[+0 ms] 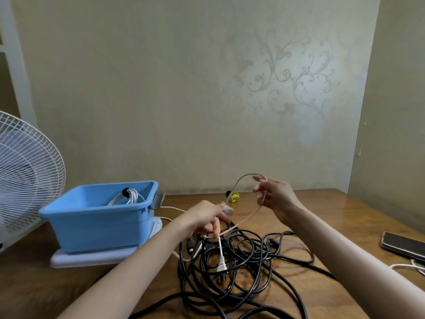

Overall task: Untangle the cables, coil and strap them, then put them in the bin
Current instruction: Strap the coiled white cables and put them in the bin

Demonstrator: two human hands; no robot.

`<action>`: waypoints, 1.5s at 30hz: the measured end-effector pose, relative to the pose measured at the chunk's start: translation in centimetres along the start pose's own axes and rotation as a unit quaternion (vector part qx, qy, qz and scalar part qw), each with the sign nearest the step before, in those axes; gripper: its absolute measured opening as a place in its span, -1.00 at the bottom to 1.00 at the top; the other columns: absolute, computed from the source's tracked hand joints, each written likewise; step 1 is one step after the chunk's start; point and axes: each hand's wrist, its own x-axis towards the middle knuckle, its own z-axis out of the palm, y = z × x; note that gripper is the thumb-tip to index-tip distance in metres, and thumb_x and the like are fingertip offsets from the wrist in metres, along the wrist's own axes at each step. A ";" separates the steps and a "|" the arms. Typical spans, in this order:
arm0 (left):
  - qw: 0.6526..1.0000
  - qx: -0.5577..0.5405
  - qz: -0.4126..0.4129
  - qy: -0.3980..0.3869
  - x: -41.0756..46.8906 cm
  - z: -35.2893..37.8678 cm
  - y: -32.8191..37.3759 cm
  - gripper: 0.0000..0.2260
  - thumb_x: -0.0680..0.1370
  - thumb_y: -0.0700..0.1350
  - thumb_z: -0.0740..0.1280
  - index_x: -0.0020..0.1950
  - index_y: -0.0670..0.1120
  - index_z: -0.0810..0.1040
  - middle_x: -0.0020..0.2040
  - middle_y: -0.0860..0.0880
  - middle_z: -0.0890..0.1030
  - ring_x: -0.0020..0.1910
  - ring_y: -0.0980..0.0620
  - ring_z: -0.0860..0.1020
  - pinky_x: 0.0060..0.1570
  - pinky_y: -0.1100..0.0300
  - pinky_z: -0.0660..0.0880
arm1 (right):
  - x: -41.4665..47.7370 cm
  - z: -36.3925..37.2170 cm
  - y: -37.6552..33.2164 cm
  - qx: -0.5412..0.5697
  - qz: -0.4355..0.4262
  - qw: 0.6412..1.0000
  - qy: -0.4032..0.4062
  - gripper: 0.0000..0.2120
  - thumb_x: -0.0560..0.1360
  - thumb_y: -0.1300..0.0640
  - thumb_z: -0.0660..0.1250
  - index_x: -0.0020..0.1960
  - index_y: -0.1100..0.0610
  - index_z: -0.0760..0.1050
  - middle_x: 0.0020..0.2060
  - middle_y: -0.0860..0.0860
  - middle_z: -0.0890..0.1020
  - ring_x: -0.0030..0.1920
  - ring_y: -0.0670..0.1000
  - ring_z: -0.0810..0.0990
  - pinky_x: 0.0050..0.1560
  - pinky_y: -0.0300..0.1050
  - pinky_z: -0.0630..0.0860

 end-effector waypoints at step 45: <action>0.935 -0.063 0.246 0.247 3.9 1.5 -6.6 -0.84 0.50 -0.14 0.39 0.05 -0.02 0.51 -0.33 0.02 0.58 -0.31 0.17 0.55 -0.24 0.30 0.46 | 2.2 0.3 9.3 0.128 -0.004 0.982 -0.138 -0.77 0.47 0.09 0.30 -0.01 0.25 0.55 -0.34 0.07 0.54 -0.42 -0.05 0.49 -0.35 -0.24 0.48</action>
